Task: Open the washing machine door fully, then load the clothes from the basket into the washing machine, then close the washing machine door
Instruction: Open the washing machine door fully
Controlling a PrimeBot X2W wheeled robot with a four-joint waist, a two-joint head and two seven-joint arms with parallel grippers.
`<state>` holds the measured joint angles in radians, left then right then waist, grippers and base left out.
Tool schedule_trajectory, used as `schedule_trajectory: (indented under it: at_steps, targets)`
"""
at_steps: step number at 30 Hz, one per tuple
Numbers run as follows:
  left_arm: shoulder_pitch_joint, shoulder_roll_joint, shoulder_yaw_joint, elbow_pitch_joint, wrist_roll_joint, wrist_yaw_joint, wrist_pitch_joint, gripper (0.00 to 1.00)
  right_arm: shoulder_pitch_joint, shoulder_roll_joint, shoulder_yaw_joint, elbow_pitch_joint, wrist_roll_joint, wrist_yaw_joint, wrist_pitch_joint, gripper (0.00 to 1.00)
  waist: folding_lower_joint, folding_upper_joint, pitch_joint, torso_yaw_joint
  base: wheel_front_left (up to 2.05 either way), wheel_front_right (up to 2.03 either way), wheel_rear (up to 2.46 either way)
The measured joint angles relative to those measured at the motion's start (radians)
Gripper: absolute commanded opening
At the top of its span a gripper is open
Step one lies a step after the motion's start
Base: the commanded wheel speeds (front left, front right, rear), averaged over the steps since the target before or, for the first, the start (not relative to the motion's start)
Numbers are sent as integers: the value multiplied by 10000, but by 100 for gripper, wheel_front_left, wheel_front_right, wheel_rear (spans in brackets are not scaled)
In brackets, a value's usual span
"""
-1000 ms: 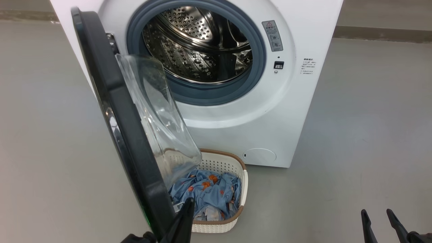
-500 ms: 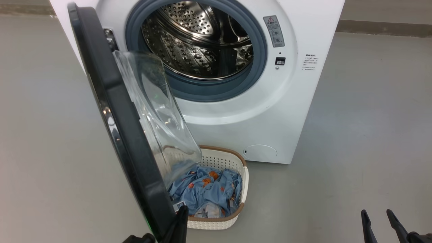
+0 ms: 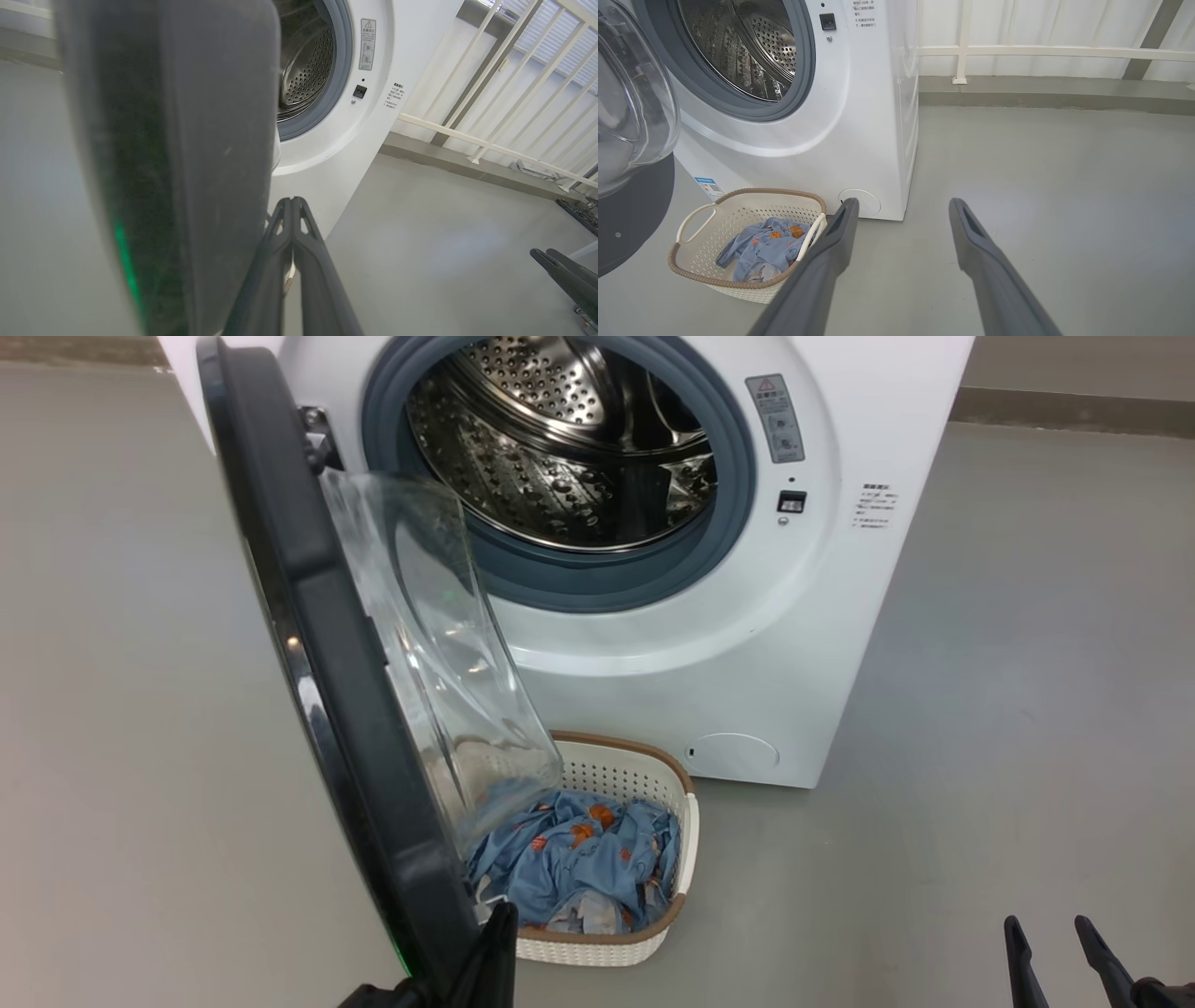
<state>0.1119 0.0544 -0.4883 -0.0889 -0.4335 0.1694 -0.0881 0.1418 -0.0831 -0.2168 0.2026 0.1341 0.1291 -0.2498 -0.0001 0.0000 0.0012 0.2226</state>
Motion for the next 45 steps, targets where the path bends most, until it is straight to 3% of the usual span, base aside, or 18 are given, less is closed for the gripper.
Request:
schedule_trajectory:
  at_steps: [16,28,37,45]
  targets:
    - [-1,-29,100,-54,0,570,-140,0,9,0,-33,25,0,0,0,100,0,0,77,1155,0,0,0]
    - [-135,123,1283,487,-230,934,-895,0,19,-50,153,36,0,0,0,100,0,0,77,2186,0,0,0]
    - [-1034,201,2194,1572,-502,903,-1409,0,19,-132,460,33,19,0,0,100,1,0,509,2300,0,0,0]
    - [-2072,242,3335,2481,-449,1175,-1565,0,2,-414,466,17,25,0,0,100,0,0,1059,2143,0,0,0]
